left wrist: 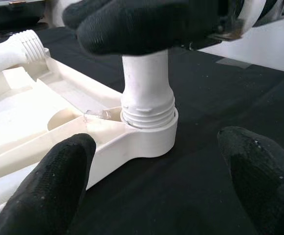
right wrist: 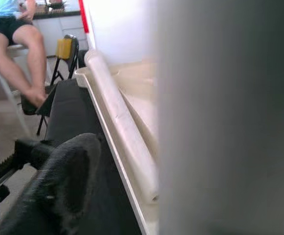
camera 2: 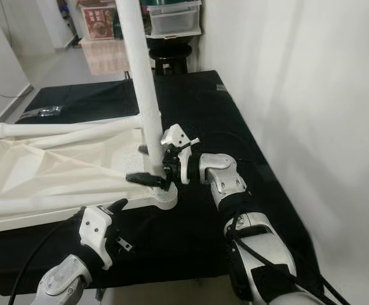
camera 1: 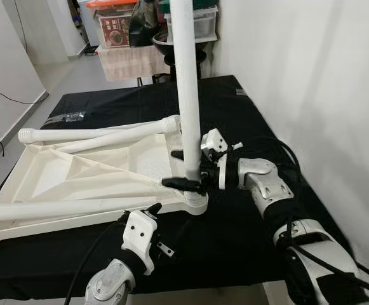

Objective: Building children table

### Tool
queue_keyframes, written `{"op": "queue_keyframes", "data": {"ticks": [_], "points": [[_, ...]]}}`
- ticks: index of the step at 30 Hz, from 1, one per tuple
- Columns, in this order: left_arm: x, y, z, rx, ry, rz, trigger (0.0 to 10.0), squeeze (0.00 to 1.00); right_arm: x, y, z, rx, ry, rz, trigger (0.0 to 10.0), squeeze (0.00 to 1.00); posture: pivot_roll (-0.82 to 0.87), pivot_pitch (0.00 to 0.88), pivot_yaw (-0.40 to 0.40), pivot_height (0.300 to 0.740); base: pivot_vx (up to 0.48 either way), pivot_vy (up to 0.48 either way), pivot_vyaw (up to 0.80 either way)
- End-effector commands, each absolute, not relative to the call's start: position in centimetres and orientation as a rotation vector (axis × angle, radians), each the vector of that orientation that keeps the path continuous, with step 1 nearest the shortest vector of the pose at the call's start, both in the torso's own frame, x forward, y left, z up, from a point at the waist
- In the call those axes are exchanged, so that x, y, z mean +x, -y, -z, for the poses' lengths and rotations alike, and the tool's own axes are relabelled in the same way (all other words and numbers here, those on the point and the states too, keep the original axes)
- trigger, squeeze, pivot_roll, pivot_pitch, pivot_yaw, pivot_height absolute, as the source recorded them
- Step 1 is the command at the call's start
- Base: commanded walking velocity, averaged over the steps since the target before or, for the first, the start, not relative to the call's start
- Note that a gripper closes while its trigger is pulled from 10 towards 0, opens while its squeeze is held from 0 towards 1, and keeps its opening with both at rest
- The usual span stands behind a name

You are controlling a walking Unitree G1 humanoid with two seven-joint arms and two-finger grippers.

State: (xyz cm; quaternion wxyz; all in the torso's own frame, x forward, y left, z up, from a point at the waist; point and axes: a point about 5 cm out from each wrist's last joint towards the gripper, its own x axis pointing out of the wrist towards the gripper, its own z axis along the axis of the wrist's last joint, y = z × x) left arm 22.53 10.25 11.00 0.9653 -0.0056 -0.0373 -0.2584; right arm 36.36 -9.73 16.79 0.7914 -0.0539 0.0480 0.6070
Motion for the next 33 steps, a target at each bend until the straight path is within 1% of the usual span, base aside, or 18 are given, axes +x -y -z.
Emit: {"op": "queue_keyframes", "data": {"ticks": [1,8,10,11,13,14,17,18,20,21,22,23,25,26,30,31,32,33], "points": [[22.6,-10.6,-10.7,-0.015,0.067,0.509,10.0,0.00,36.4,9.0,-17.1,-0.121,-0.124,-1.350,0.0,0.00,-0.01,0.000,0.047,0.740,0.000,0.000,0.00],[22.4,-10.5,-10.9,-0.015,0.069,0.510,10.0,0.00,36.2,9.6,-16.4,-0.093,-0.151,-1.336,0.0,0.00,-0.01,0.000,0.050,0.740,0.000,0.000,0.00],[22.2,-10.4,-11.0,-0.017,0.072,0.514,10.0,0.00,35.4,10.9,-15.6,-0.082,-0.136,-1.358,0.0,0.00,-0.01,0.000,0.051,0.740,0.000,0.000,0.00],[22.2,-10.4,-11.0,-0.017,0.072,0.514,10.0,0.00,35.4,10.9,-15.6,-0.082,-0.136,-1.358,0.0,0.00,-0.01,0.000,0.051,0.740,0.000,0.000,0.00],[22.1,-10.4,-11.0,-0.020,0.073,0.516,10.0,0.00,35.1,11.6,-15.1,-0.078,-0.126,-1.337,0.0,0.00,-0.02,0.000,0.045,0.740,0.000,0.000,0.00],[21.9,-10.4,-11.1,-0.023,0.074,0.517,10.0,0.00,34.8,11.6,-14.0,-0.091,-0.133,-1.228,0.0,0.00,-0.02,0.000,0.037,0.740,0.000,0.000,0.00],[21.9,-10.4,-11.1,-0.023,0.074,0.517,10.0,0.00,34.8,11.6,-14.0,-0.091,-0.133,-1.228,0.0,0.00,-0.02,0.000,0.037,0.740,0.000,0.000,0.00],[21.8,-10.5,-11.2,-0.026,0.075,0.518,10.0,0.00,35.2,11.3,-12.5,-0.106,-0.166,-0.851,0.0,0.00,-0.02,0.000,0.035,0.740,0.000,0.000,0.00],[21.8,-10.5,-11.2,-0.026,0.075,0.518,10.0,0.00,35.2,11.3,-12.5,-0.106,-0.166,-0.851,0.0,0.00,-0.02,0.000,0.035,0.740,0.000,0.000,0.00],[21.7,-10.6,-11.3,-0.028,0.074,0.519,10.0,0.00,33.8,10.2,-11.7,-0.128,-0.179,-0.713,0.0,0.00,-0.05,0.012,0.058,0.740,0.000,0.000,0.00],[21.7,-10.6,-11.3,-0.028,0.074,0.519,10.0,0.00,33.8,10.2,-11.7,-0.128,-0.179,-0.713,0.0,0.00,-0.05,0.012,0.058,0.740,0.000,0.000,0.00],[21.7,-10.6,-11.3,-0.030,0.072,0.523,10.0,0.00,33.5,10.4,-11.5,-0.136,-0.192,-0.577,0.0,0.00,-0.04,0.004,0.051,0.740,0.000,0.000,0.00],[21.7,-10.6,-11.3,-0.030,0.072,0.523,10.0,0.00,33.5,10.4,-11.5,-0.136,-0.192,-0.577,0.0,0.00,-0.04,0.004,0.051,0.740,0.000,0.000,0.00],[21.7,-10.6,-11.4,-0.030,0.071,0.529,10.0,0.00,33.4,10.4,-11.4,-0.131,-0.203,-0.528,0.0,0.00,-0.02,0.009,0.042,0.740,0.000,0.000,0.00],[21.8,-10.6,-11.5,-0.029,0.075,0.518,10.0,0.00,33.3,9.8,-11.4,-0.118,-0.216,-0.556,0.0,0.00,-0.02,0.012,0.042,0.740,0.000,0.000,0.00],[21.8,-10.6,-11.5,-0.029,0.077,0.510,10.0,0.00,33.3,9.5,-11.6,-0.113,-0.215,-0.578,1.4,0.00,-0.02,0.011,0.043,0.740,0.000,0.000,0.00],[21.8,-10.6,-11.5,-0.030,0.077,0.509,10.0,0.00,33.4,9.1,-12.0,-0.095,-0.217,-0.647,10.0,0.00,-0.02,0.011,0.044,0.740,0.000,0.000,0.00],[21.8,-10.6,-11.5,-0.030,0.077,0.509,10.0,0.00,33.4,9.1,-12.0,-0.095,-0.217,-0.647,10.0,0.00,-0.02,0.011,0.044,0.740,0.000,0.000,0.00]]}}
